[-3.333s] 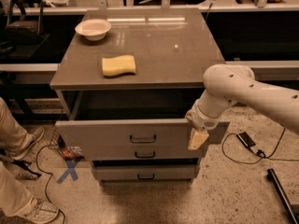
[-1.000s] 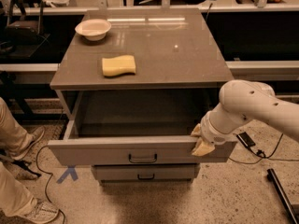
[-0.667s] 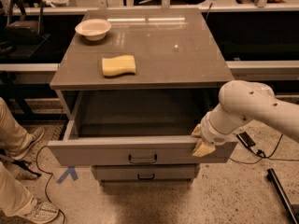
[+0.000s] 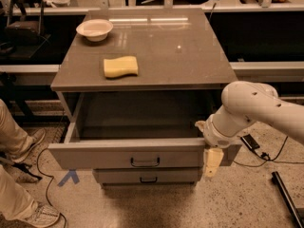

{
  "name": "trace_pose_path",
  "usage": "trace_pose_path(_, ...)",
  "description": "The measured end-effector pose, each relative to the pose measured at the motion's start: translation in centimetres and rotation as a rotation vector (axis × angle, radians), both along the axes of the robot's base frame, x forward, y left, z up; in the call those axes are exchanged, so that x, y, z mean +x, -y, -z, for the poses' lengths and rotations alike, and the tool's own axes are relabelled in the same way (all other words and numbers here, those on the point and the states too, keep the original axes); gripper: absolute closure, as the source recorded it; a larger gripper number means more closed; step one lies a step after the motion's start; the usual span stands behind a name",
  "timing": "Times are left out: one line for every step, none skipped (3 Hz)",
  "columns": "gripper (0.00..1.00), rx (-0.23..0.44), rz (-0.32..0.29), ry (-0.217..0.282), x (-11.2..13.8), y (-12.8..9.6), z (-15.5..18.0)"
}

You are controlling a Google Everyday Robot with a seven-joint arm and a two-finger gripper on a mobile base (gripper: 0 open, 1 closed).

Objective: Open top drawer

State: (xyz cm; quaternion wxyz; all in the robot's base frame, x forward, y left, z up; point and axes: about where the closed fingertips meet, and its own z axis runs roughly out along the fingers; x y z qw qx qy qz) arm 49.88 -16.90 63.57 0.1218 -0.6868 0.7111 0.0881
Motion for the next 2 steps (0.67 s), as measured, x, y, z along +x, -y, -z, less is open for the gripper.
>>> trace_pose_path(0.24,-0.007,-0.004,-0.004,-0.37,0.12,-0.16)
trace_pose_path(0.54,-0.009,-0.004,0.007,-0.97,0.44,-0.71)
